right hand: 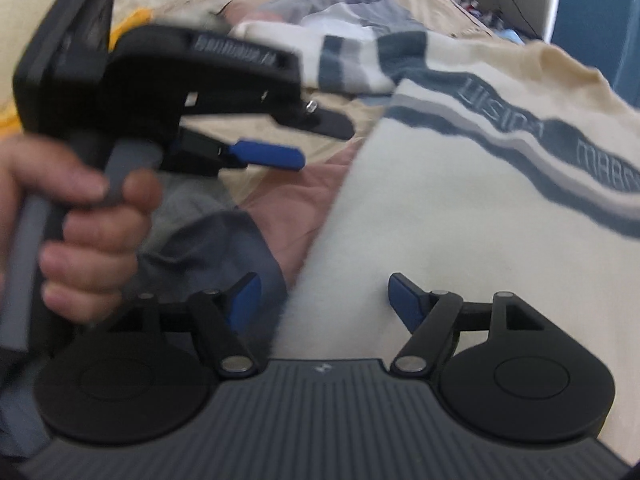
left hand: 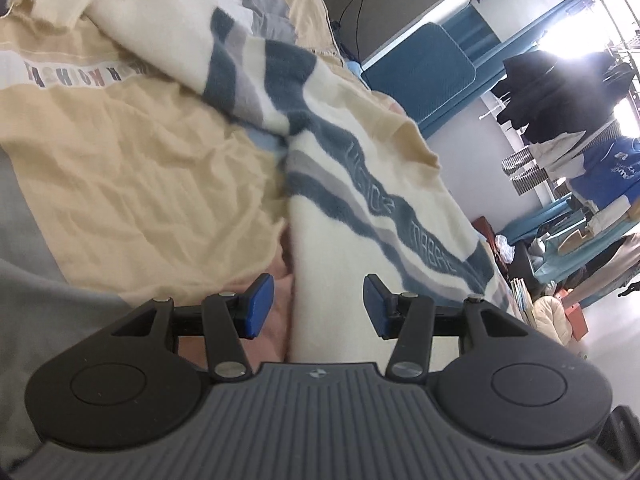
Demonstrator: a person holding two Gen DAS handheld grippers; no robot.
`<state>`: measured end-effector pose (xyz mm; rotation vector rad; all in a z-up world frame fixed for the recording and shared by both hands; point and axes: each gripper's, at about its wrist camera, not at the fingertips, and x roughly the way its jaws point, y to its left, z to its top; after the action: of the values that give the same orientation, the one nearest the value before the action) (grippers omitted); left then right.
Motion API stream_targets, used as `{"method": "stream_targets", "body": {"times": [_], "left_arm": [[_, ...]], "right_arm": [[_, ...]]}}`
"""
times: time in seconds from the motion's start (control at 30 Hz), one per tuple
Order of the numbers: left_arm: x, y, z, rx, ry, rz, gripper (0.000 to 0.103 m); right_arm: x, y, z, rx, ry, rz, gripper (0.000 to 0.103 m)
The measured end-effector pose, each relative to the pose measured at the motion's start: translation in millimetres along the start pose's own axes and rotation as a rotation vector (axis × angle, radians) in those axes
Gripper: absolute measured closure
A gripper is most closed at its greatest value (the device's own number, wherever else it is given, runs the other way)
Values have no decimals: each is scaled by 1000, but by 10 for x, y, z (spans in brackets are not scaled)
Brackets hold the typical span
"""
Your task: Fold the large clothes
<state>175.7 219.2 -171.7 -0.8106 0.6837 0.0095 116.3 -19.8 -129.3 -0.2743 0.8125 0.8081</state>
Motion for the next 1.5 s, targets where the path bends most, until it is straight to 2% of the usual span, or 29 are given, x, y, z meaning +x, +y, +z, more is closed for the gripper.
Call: {"method": "stream_targets", "body": {"times": [0.07,0.13,0.17,0.2,0.23,0.33,0.47,0.57,0.63,0.7,0.83,1.0,1.07,1.13,1.2,1.3,1.4,1.5], "left_arm": [[-2,6,9,2,-9,-4,48],[-5,14,12,-4,-15,-11,48],[-13,25,11,-10,-19,-19,48],[-17,32,14,-16,-22,-28,48],[-22,37,19,-20,-26,-36,48],[-9,32,8,-20,-10,-83,48],[162,-3,-83,-54,132,-249,48],[304,-91,-215,-41,220,-316,48],[426,-130,-309,-45,280,-335,48],[569,-168,-447,-45,350,-325,48],[699,-187,-606,-52,404,-292,48],[843,-43,-682,-213,433,-306,47],[871,-33,-704,-256,422,-313,48],[849,-74,-725,-232,412,-308,58],[769,-131,-714,-179,388,-282,86],[577,-188,-691,-142,347,-247,90],[202,-352,-591,-42,258,-185,91],[-166,-442,-475,-12,202,-160,92]], "right_arm": [[68,19,-44,-36,18,-41,42],[81,-32,-74,-21,24,-76,67],[61,-67,-63,-9,24,-73,72],[32,-149,-34,27,19,-58,84],[0,-287,-1,122,10,-24,86],[-152,-801,-5,444,-44,77,88],[-350,-1233,-142,674,-108,87,88],[-371,-1455,-280,829,-117,85,88],[-353,-1551,-368,908,-108,82,88],[-342,-1563,-409,936,-107,77,88],[-354,-1577,-468,982,-111,87,88],[-349,-1627,-492,1020,-115,110,85],[-359,-1639,-492,1035,-120,117,85],[-358,-1641,-477,1033,-121,125,84],[-384,-1623,-466,1016,-123,128,81],[-413,-1550,-414,972,-123,160,79],[-447,-1427,-343,899,-127,182,71],[-473,-1305,-295,848,-135,228,66]]}}
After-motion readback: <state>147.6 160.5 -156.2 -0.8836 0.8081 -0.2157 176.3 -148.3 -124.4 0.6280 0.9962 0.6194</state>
